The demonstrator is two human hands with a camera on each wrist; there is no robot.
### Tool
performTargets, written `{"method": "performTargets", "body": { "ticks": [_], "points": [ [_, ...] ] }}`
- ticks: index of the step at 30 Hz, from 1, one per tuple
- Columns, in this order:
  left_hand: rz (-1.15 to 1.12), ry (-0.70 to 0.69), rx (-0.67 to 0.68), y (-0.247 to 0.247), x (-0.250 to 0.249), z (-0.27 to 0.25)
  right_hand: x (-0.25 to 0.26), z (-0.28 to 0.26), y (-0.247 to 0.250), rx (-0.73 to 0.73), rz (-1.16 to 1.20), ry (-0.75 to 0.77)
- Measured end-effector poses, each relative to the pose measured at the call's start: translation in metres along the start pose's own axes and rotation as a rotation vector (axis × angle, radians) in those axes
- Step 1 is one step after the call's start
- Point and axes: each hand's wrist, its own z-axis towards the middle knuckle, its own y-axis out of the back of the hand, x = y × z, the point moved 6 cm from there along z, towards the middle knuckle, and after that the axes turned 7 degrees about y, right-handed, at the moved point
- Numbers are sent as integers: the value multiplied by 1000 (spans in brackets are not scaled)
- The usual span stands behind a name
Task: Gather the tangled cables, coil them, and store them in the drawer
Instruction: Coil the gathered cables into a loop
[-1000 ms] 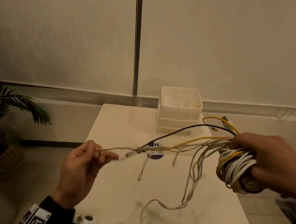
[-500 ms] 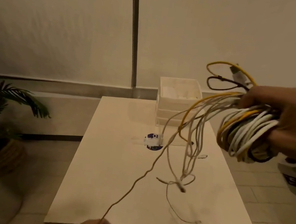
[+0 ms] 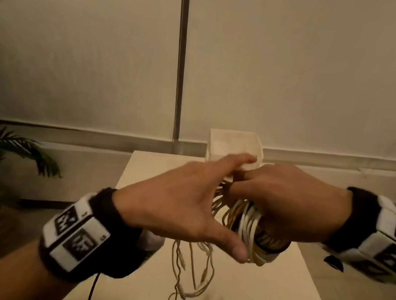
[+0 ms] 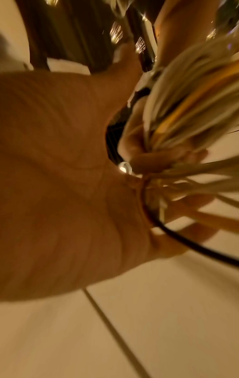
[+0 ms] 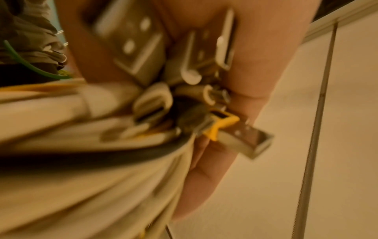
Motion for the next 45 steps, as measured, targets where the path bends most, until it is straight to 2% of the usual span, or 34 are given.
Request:
{"method": "performTargets", "body": {
  "ticks": [1,5,9,11,13,16,20,25,28,31,33,36,38,41,45],
  "points": [
    [-69,28,64,-11,7,6,0,0,-2,-3,25,-8],
    [-200,112,52,-35,30,8,-6,-6,-17,-50,177,-50],
    [-403,187,201,-43,27,13,-12,-4,-36,-51,208,-98],
    [-397,197,127,-43,28,19,-17,-2,-39,-99,193,-118],
    [-393,265,30,-43,34,24,-23,-1,-38,-158,189,-157],
    [-436,349,1,-51,45,29,-25,-3,-42,-237,204,-207],
    [-457,374,-27,-61,57,33,-27,-3,-61,-262,274,-272],
    [-608,401,-54,-72,67,36,-41,-6,-77,-400,585,-364],
    [-521,369,-77,-72,67,40,-54,-2,-91,-310,844,-478],
    [-432,339,-59,-70,63,46,-59,9,-98,-163,965,-418],
    [-439,326,-57,-72,63,47,-58,11,-100,-209,967,-394],
    [-554,328,-43,-79,73,41,-63,7,-108,-285,848,-465],
    [-713,378,14,-90,85,32,-65,4,-116,-293,824,-528],
    [-1022,430,97,-108,106,16,-61,2,-136,-252,912,-572],
    [-989,416,158,-127,128,2,-71,-5,-149,-316,1030,-668]
  ]
}}
